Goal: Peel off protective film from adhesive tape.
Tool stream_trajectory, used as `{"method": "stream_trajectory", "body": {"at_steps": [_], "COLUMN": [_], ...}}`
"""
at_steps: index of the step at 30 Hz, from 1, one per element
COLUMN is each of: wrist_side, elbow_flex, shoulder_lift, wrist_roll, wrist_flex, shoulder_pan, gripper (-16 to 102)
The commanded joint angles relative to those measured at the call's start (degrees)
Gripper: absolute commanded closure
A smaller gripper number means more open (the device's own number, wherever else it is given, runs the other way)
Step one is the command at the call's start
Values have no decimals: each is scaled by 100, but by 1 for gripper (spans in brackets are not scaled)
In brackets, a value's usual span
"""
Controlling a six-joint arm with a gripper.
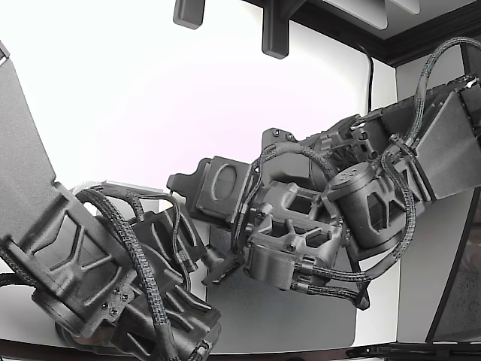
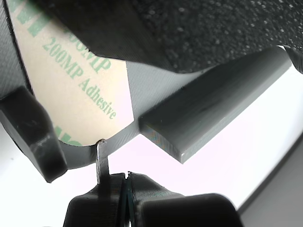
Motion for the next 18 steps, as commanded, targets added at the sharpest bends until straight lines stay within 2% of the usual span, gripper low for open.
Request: {"method": "stream_trajectory", "body": {"at_steps": [1, 18], "wrist_side": [18, 35], "elbow_flex": [-176, -176], "shoulder_lift": [79, 62], "wrist_roll": [9, -9], "wrist_flex": [-18, 44], "shoulder_pan": [-35, -26], "gripper": [97, 97]}}
